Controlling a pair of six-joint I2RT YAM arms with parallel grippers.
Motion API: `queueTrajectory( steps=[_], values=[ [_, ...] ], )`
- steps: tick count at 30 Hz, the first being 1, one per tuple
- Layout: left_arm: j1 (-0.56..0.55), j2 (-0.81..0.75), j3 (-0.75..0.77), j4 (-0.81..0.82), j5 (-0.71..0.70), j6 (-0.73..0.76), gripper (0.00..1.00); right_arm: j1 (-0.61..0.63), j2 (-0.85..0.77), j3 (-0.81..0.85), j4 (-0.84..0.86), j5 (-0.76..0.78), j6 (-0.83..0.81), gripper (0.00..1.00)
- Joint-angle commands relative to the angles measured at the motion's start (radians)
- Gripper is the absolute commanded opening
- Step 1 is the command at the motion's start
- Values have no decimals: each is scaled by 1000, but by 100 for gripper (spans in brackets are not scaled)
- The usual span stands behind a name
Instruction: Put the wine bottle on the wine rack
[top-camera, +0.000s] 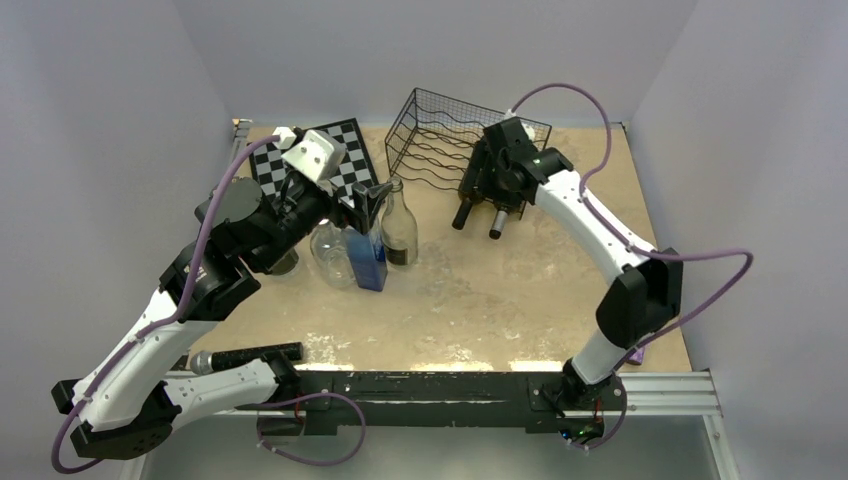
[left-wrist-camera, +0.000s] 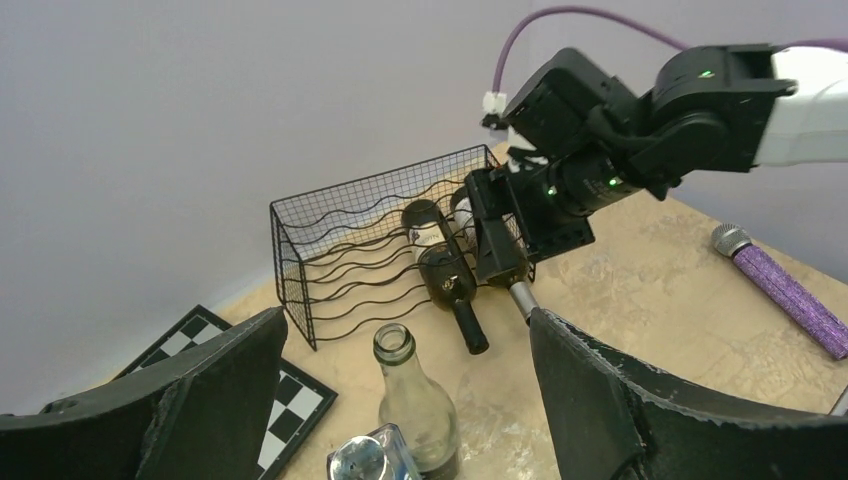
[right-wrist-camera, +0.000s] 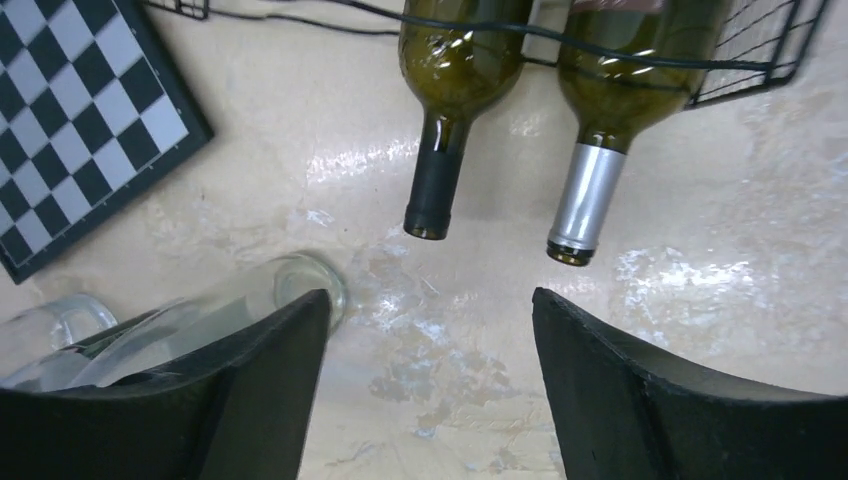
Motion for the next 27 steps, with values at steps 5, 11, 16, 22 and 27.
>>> queueTrajectory(
  steps=[5, 11, 16, 22, 27],
  values=[
    [4, 5, 43, 18, 0, 8, 94, -42, -51, 67, -161, 339, -54, 60],
    [3, 14, 56, -1, 5, 13, 94, -162, 46, 121, -170, 275, -96, 58],
    [3, 11, 58, -7, -5, 26, 94, -213, 143, 182, -117, 178, -234, 58],
    [5, 7, 59, -10, -34, 39, 95, -261, 186, 220, -113, 158, -279, 50],
    [5, 4, 57, -13, -49, 45, 95, -300, 173, 190, -119, 143, -276, 28]
  ],
)
